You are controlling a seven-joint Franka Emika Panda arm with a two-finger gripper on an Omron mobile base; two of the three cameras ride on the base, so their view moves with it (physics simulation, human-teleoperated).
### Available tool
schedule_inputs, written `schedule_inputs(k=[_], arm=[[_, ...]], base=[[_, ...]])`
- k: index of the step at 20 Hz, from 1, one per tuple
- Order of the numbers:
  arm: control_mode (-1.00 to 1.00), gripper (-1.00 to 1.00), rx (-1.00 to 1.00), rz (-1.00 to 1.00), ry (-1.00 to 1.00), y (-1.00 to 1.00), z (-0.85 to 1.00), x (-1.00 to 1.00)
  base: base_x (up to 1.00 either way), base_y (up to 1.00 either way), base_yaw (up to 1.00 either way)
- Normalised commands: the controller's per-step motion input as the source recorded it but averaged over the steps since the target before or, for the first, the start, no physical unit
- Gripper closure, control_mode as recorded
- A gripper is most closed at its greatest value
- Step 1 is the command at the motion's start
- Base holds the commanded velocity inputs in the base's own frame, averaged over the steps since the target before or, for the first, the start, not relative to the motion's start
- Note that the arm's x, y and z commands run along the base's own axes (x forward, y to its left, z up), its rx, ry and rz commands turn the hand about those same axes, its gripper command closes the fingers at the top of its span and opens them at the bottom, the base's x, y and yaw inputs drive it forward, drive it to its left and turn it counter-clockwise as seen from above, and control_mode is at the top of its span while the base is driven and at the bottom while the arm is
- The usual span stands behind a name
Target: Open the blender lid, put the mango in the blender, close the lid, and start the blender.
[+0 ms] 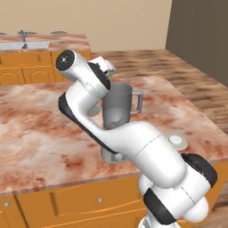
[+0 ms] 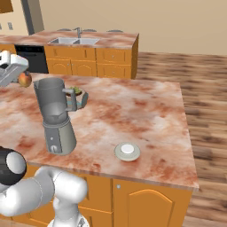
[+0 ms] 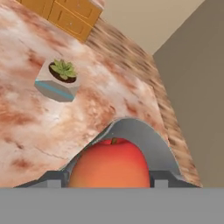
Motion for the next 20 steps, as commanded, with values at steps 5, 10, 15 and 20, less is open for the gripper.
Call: schedule_inputs(k=[5,10,15,20], arm=[[-1.0,1.0,0.1,0.0,0.05,-0.67,0.01,0.5],[-1.0,1.0,0.02,0.0,0.19,-0.18,-0.02,0.63],[-1.0,1.0,0.0,0.0,0.35,0.0,-0.31,0.6],[-1.0,1.0,0.0,0.0,0.31,0.0,-0.35,0.35]], base=[[0.0,0.0,0.0],[0.0,0.0,0.0],[0.0,0.0,0.0],[0.0,0.0,0.0]])
